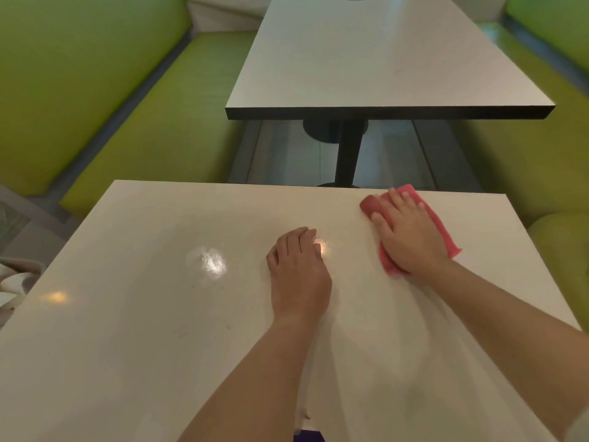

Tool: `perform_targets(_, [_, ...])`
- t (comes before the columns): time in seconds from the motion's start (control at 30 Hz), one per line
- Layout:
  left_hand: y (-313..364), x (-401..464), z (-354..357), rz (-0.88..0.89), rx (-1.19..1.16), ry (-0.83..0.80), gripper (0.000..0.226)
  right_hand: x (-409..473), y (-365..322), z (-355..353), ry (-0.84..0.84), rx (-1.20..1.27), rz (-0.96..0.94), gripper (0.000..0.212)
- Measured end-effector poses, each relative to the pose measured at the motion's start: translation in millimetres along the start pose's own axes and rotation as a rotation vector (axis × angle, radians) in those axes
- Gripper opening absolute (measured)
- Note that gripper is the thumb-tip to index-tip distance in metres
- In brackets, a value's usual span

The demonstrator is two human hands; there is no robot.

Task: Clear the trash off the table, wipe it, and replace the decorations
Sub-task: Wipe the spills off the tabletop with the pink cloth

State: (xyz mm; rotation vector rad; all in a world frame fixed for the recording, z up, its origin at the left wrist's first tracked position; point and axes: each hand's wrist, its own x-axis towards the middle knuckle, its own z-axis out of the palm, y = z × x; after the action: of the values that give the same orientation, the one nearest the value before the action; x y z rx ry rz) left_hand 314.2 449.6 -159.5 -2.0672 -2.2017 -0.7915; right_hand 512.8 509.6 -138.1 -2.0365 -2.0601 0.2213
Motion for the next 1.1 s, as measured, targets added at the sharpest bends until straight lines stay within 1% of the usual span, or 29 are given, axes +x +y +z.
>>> perform_targets(0.03, [0.0,0.6,-0.1,0.0,-0.004,-0.004,0.037,2.7,-9.6,2.4,0.002,0.005,0.063,0.056])
perform_targets(0.07, [0.5,0.7,-0.1,-0.001,-0.01,-0.007,0.036,-1.0,-20.6,3.7,-0.016,0.007,0.07,0.061])
perform_targets(0.13, [-0.2,0.0,0.3,-0.003,-0.014,-0.01,0.034,-28.6,-41.5,2.7,-0.076,0.016,-0.072,0.066])
perform_targets(0.2, [-0.7,0.1,1.3,-0.003,-0.014,-0.014,0.034,-61.2,-43.4,-1.4,-0.143,0.056,-0.189,0.057])
perform_targets(0.27, [-1.2,-0.1,1.6,-0.003,-0.007,-0.009,0.034,-72.6,-29.9,-6.5,-0.165,0.058,-0.203,0.048])
perform_targets(0.33, [-1.3,-1.0,1.8,0.001,-0.006,-0.004,0.034,-58.6,-16.5,-9.0,-0.125,-0.001,-0.105,0.049])
perform_targets(0.43, [-0.5,0.1,1.7,0.007,-0.001,0.007,0.036,-11.0,-10.3,-2.7,-0.032,-0.077,0.093,0.07])
perform_targets(0.47, [-0.1,0.2,1.9,0.007,0.0,0.009,0.036,5.4,-12.9,2.3,-0.011,-0.089,0.144,0.071])
perform_targets(0.53, [-0.7,0.2,2.8,0.007,0.004,0.012,0.035,31.0,-24.7,9.8,0.035,-0.051,0.196,0.059])
perform_targets(0.57, [-1.0,0.8,3.0,0.01,0.007,0.012,0.035,40.7,-32.2,10.5,0.062,0.003,0.187,0.054])
perform_targets(0.63, [-1.2,1.0,2.5,0.014,0.016,0.007,0.035,53.4,-50.2,7.6,0.09,0.162,0.128,0.041])
perform_targets(0.67, [-0.7,1.3,1.9,0.012,0.019,0.006,0.037,55.6,-57.8,6.8,0.074,0.208,0.065,0.038])
perform_targets(0.77, [1.8,2.0,-0.7,0.0,0.005,0.002,0.042,45.2,-63.6,13.9,-0.002,0.138,-0.205,0.04])
perform_targets(0.83, [2.0,2.0,-2.5,-0.001,-0.007,0.001,0.044,38.8,-46.1,14.2,-0.012,0.08,-0.243,0.045])
perform_targets(0.9, [2.1,2.0,-2.1,0.002,-0.01,-0.001,0.044,37.4,-14.5,12.6,0.053,-0.012,-0.154,0.047])
perform_targets(0.93, [2.2,1.7,-1.5,0.003,-0.012,-0.002,0.044,37.4,0.7,10.1,0.095,-0.054,-0.054,0.049])
perform_targets(1.0, [1.7,1.5,-0.8,0.004,-0.007,0.005,0.043,34.7,15.9,5.8,0.141,-0.084,0.215,0.054])
perform_targets(1.03, [1.2,2.3,-0.5,0.006,-0.001,0.01,0.042,33.5,12.9,6.5,0.132,-0.071,0.35,0.056])
perform_targets(1.07, [1.4,2.1,-0.1,0.009,0.002,0.009,0.042,29.8,4.0,8.4,0.118,-0.055,0.447,0.057])
perform_targets(1.1, [1.4,2.3,0.3,0.012,0.004,0.005,0.043,23.7,-9.4,9.1,0.112,-0.037,0.475,0.058])
